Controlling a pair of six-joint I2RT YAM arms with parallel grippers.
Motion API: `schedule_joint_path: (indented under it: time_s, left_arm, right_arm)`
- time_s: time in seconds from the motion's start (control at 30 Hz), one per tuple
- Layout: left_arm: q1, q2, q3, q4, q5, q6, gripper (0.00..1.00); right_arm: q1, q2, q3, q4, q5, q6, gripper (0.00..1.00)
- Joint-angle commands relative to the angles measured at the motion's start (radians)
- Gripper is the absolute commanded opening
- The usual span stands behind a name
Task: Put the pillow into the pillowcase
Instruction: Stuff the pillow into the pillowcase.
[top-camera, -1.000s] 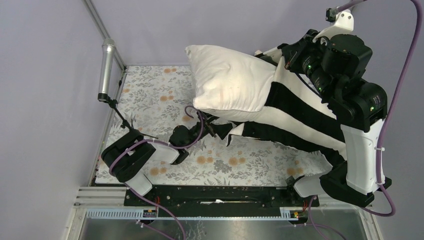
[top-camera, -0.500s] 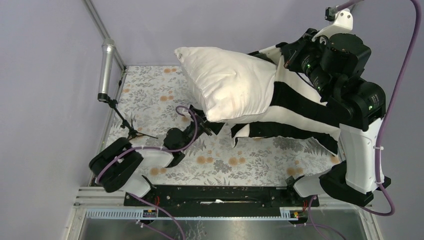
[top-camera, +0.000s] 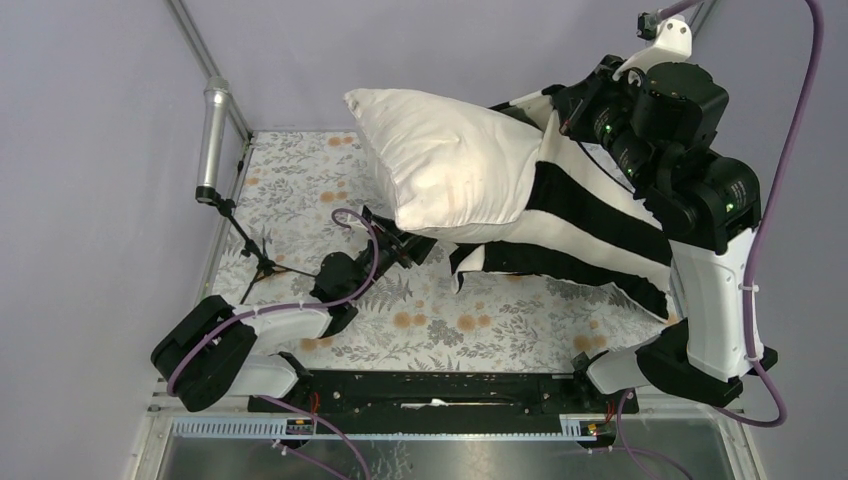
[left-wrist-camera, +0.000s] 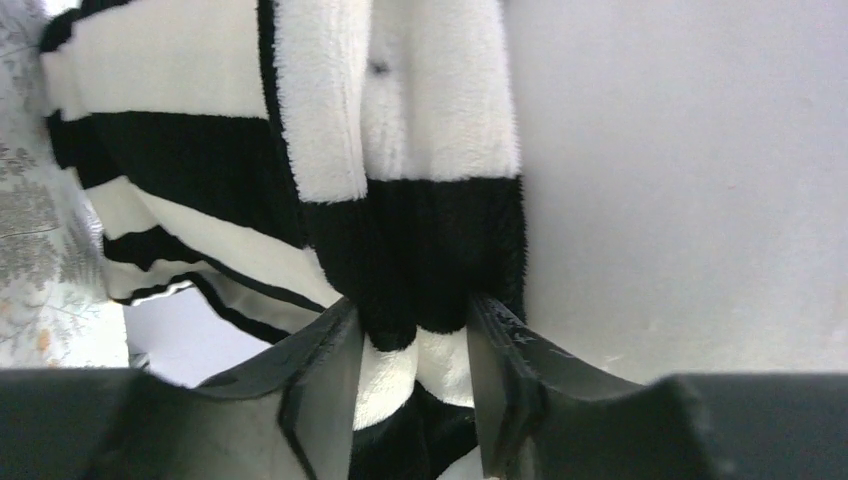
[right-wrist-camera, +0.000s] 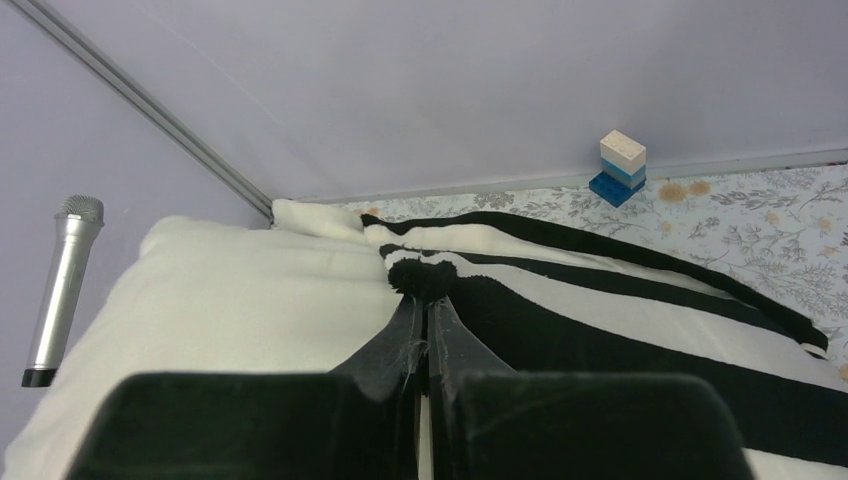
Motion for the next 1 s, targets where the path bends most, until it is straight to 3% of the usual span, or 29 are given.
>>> schedule_joint_path:
  time_s: [0.0,0.17,0.27,0.4,0.5,0.63,0.83,0.97]
  left_arm:
    - [0.005,0.001,0.052,-0.026,-0.011,0.046,0.37]
    - [0.075,-0.002,0.111,-0.099,0.034,0.073,0.0]
    - [0.124,-0.063,0.167,-0.243,0.078,0.135,0.0]
    - [0.195,-0.189,0.319,-0.572,0.136,0.291,0.0]
    - [0.257,-0.247,0.509,-0.835,0.157,0.431,0.0]
    - [0.332,-0.22,0.88,-1.134,0.149,0.654,0.0]
    - [0.371,-0.079,1.308,-1.243,0.143,0.756,0.0]
    - [0.368,0.0,1.415,-1.275,0.18,0.759,0.0]
  right_arm:
    - [-0.002,-0.028,0.033,0.266,-0.017,0.027,0.0]
    - [-0.001,-0.032,0.024,0.266,-0.021,0.025,0.0]
    - [-0.001,-0.028,0.02,0.266,-0.006,0.007,0.0]
    - [-0.002,-0.021,-0.009,0.271,0.063,-0.043,0.0]
    - [-0.002,-0.031,-0.09,0.315,0.112,-0.078,0.0]
    - [-0.002,-0.054,-0.207,0.382,0.125,-0.088,0.0]
    - [-0.002,-0.099,-0.392,0.524,0.049,-0.045,0.0]
    - [-0.016,-0.033,-0.289,0.537,0.06,-0.037,0.0]
